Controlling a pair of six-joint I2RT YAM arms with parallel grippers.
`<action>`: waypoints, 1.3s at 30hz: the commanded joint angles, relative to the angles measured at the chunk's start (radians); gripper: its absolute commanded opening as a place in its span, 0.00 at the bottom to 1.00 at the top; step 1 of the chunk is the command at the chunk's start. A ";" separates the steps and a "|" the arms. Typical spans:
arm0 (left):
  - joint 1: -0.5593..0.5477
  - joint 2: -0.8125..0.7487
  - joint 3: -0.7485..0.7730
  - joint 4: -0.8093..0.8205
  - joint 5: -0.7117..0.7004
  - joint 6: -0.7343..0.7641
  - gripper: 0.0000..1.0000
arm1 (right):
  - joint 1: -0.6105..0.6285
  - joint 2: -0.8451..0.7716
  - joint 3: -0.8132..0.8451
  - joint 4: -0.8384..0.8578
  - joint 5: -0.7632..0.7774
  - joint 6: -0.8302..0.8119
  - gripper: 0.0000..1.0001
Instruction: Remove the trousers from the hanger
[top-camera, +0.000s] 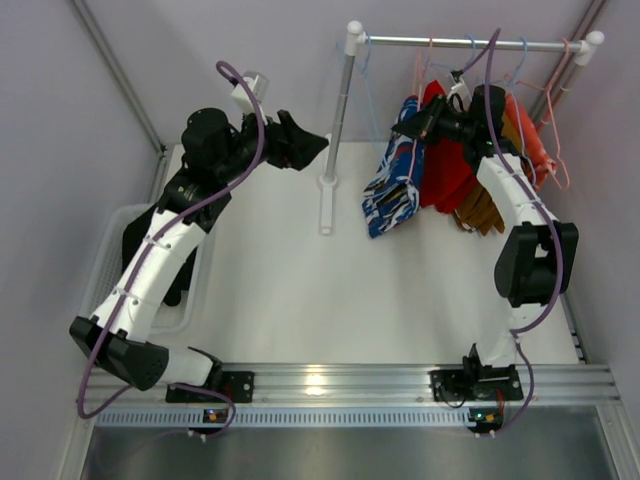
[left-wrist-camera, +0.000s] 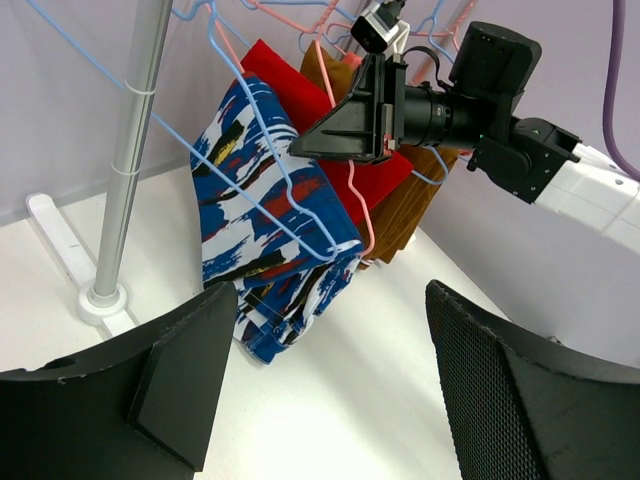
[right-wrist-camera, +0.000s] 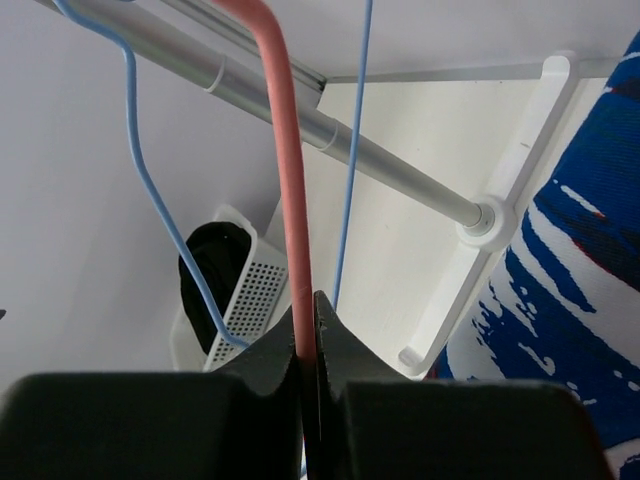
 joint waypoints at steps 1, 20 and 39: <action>0.006 -0.033 -0.011 0.023 -0.005 0.008 0.81 | 0.019 -0.020 0.066 0.107 -0.035 0.043 0.00; 0.006 -0.038 -0.017 0.025 -0.005 0.012 0.81 | 0.019 -0.163 0.132 0.281 -0.020 0.135 0.00; -0.006 -0.081 -0.144 0.045 0.024 0.221 0.84 | 0.017 -0.455 -0.170 0.281 -0.055 0.190 0.00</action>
